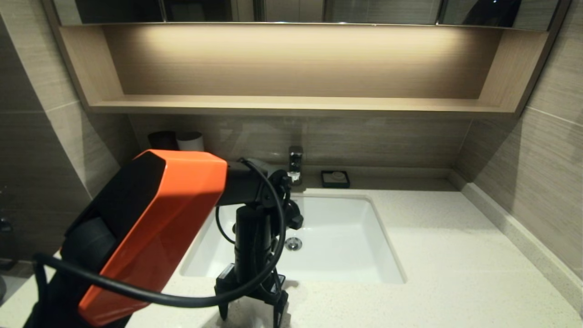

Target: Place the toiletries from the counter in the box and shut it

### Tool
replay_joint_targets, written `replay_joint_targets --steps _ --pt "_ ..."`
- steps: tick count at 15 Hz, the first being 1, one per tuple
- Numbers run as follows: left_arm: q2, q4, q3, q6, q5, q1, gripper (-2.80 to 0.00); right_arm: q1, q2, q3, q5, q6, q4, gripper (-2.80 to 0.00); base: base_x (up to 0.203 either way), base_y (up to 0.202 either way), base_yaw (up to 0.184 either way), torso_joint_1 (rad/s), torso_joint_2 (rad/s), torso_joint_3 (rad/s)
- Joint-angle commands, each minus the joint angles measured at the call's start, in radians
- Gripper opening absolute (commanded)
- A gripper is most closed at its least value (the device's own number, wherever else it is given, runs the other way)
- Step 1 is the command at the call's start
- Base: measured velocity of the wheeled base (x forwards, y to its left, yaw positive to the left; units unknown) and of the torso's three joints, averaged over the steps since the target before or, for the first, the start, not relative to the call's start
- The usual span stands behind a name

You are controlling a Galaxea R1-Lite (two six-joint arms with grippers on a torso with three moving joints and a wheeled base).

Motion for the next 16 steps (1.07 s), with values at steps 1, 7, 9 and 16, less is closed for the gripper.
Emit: replay_joint_targets --steps 1,7,9,16 --pt "-0.006 0.006 0.000 -0.002 -0.001 0.000 -2.80 0.000 0.001 0.000 0.000 0.000 -0.001 -2.80 0.000 0.000 0.000 0.000 0.00 0.000" --pt "-0.027 0.007 0.000 -0.003 0.000 0.000 -2.80 0.000 0.001 0.000 0.000 0.000 -0.001 -2.80 0.000 0.000 0.000 0.000 0.00 0.000" --pt "-0.031 0.012 0.000 -0.003 0.000 0.000 -2.80 0.000 0.001 0.000 0.000 0.000 -0.001 -2.80 0.000 0.000 0.000 0.000 0.00 0.000" --pt "-0.098 0.036 0.000 -0.005 0.000 0.026 -2.80 0.000 0.001 0.000 0.000 0.000 -0.001 -2.80 0.000 0.000 0.000 0.000 0.00 0.000"
